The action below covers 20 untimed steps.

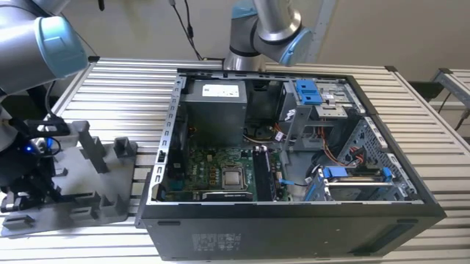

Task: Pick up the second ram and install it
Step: 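Pick up the second ram and move it above second insertion slot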

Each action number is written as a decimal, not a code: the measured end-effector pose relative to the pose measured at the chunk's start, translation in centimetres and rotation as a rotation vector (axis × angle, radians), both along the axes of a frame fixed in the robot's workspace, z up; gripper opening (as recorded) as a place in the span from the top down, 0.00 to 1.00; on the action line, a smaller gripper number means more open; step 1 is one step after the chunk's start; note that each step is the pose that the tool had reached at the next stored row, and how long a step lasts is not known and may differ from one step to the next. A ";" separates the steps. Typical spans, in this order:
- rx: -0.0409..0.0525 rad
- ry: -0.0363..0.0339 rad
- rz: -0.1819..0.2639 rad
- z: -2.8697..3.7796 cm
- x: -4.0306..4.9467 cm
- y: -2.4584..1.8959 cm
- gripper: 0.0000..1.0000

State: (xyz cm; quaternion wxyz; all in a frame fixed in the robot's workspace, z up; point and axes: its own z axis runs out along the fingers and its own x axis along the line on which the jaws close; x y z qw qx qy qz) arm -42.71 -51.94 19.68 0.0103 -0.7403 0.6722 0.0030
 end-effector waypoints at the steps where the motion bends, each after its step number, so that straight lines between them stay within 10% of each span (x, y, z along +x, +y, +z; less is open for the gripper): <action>1: 0.0001 -0.0001 0.000 0.01 0.00 0.00 0.86; 20: 0.0000 0.0001 0.000 1.42 0.00 0.00 0.86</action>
